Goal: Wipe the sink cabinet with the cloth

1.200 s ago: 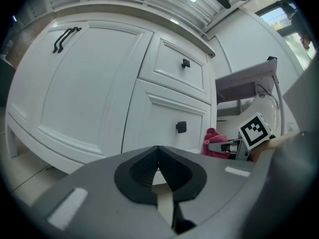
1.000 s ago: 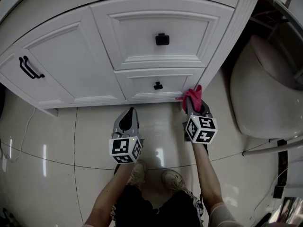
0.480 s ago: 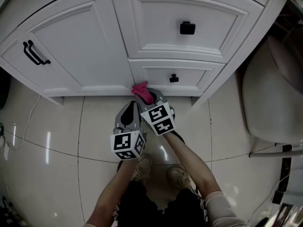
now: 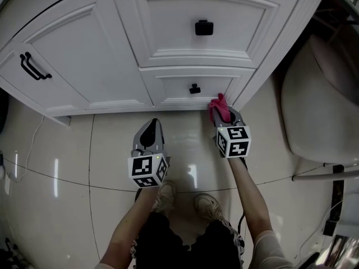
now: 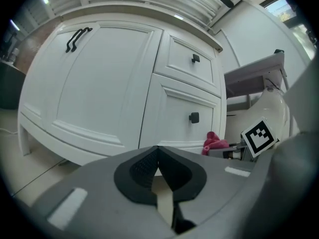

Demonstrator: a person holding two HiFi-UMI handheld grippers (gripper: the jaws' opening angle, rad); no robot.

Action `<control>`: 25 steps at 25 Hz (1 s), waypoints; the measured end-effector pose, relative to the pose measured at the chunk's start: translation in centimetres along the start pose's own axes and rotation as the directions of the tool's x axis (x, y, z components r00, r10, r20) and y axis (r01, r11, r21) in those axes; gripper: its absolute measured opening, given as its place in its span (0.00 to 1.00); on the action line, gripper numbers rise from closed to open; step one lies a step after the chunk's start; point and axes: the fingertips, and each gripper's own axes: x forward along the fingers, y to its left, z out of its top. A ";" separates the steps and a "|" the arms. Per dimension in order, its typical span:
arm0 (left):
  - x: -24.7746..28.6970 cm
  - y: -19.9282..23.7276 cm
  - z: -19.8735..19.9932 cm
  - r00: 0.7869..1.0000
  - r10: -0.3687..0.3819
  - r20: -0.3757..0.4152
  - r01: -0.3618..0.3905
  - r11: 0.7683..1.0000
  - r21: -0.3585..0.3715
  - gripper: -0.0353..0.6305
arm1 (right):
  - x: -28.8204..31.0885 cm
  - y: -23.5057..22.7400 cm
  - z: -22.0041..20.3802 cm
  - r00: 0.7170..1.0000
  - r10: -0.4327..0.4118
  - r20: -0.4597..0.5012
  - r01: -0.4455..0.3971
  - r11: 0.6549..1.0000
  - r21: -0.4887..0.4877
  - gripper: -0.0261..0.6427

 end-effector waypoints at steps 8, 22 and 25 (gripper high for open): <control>0.3 -0.1 -0.4 1.000 0.018 -0.018 -0.017 1.000 0.024 0.05 | -2.0 -5.1 -1.2 0.994 -0.106 -0.016 0.107 0.994 0.014 0.12; -15.0 -5.4 29.1 0.873 -0.075 0.482 0.021 0.993 0.115 0.06 | -27.4 8.6 26.9 0.820 0.105 0.562 -0.290 0.924 0.250 0.12; -19.7 -10.1 33.1 0.856 -0.154 0.493 0.135 0.988 0.075 0.07 | -32.5 13.6 30.5 0.743 0.183 0.644 -0.401 0.892 0.209 0.12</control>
